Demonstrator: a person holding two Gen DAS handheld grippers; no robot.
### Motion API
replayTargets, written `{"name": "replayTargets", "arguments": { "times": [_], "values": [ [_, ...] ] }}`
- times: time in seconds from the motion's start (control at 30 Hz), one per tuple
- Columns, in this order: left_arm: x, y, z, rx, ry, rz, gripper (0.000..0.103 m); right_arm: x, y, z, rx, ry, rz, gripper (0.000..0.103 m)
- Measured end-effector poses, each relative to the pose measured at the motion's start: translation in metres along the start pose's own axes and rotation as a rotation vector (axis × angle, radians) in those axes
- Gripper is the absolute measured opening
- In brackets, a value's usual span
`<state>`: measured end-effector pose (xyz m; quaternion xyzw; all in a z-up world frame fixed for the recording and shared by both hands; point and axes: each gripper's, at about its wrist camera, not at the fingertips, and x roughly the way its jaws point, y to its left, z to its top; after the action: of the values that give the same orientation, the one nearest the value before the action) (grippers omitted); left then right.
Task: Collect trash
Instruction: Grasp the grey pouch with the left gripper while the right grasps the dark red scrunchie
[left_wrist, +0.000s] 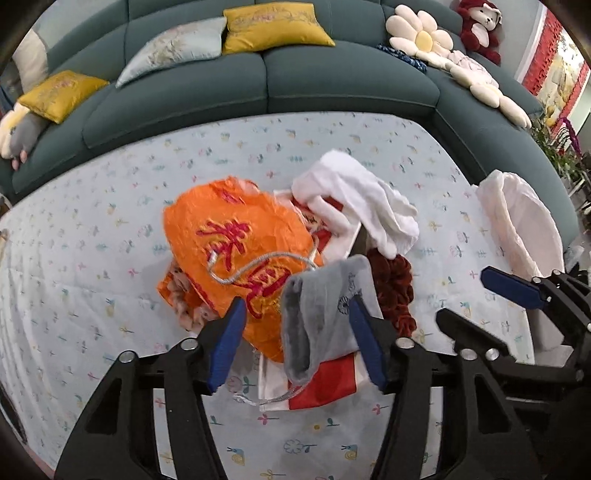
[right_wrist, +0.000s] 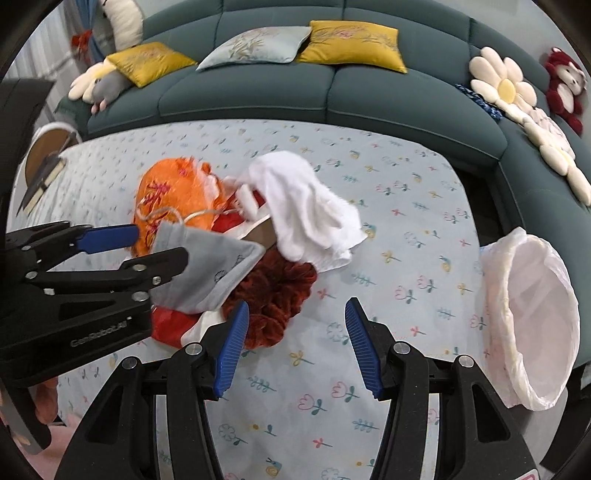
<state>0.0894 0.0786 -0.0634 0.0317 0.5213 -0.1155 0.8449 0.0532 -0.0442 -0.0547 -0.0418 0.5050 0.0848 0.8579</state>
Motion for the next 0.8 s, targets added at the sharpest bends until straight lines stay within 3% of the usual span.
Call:
{"name": "replayTargets", "arguments": {
  "times": [0.2, 0.6, 0.67, 0.77, 0.8],
  "values": [
    [0.007, 0.003, -0.002, -0.01, 0.021, -0.018, 0.048, 0.01, 0.01, -0.002, -0.032, 0.036, 0.004, 0.053],
    [0.011, 0.005, -0.004, -0.013, 0.039, -0.085, 0.01, 0.035, 0.023, -0.006, -0.072, 0.101, 0.013, 0.051],
    [0.008, 0.003, -0.004, -0.006, 0.028, -0.096, 0.007, 0.04, 0.026, -0.006, -0.085, 0.111, 0.015, 0.048],
    [0.004, -0.001, -0.004, 0.011, 0.014, -0.099, 0.006, 0.047, 0.03, -0.007, -0.107, 0.126, 0.011, 0.037],
    [0.003, -0.003, -0.003, 0.015, 0.011, -0.098, 0.006, 0.049, 0.031, -0.007, -0.11, 0.13, 0.012, 0.029]
  ]
}}
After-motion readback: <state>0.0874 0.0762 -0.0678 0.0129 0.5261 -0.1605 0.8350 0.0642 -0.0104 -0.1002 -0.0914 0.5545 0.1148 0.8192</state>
